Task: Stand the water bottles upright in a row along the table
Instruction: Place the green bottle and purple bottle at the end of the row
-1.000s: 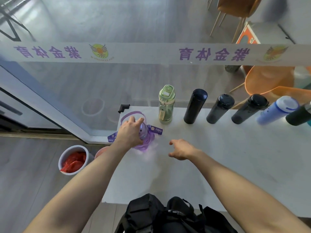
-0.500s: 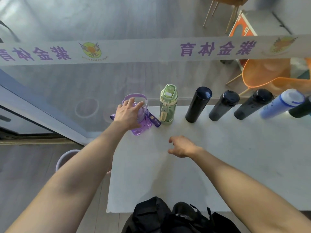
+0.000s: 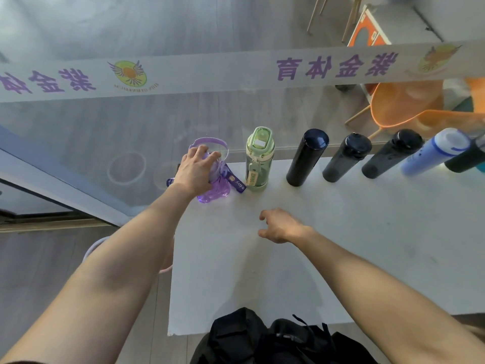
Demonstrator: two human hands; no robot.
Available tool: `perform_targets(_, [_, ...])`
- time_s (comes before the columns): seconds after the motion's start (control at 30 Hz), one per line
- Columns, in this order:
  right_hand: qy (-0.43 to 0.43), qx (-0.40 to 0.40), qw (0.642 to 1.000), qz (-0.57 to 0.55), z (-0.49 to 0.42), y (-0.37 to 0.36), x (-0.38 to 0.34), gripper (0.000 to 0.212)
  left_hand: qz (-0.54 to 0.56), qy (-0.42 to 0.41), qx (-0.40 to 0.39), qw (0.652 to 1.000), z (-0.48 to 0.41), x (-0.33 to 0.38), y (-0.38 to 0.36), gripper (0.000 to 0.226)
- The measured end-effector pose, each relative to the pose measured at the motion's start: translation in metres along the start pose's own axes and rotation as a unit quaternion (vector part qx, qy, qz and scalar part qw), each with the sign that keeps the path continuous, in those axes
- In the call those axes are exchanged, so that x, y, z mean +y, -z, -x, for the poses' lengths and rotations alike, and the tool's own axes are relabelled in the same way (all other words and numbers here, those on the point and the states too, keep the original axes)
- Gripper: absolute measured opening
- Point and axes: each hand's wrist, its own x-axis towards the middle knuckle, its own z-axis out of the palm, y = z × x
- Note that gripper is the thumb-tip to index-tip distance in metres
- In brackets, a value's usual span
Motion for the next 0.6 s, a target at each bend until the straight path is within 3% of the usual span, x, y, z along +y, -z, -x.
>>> perform_targets(0.6, [-0.012,0.004,1.000,0.020,0.016,0.005,0.010,0.056,-0.080,-0.015,0.013,0.997,-0.001,0.002,0.007,0.100])
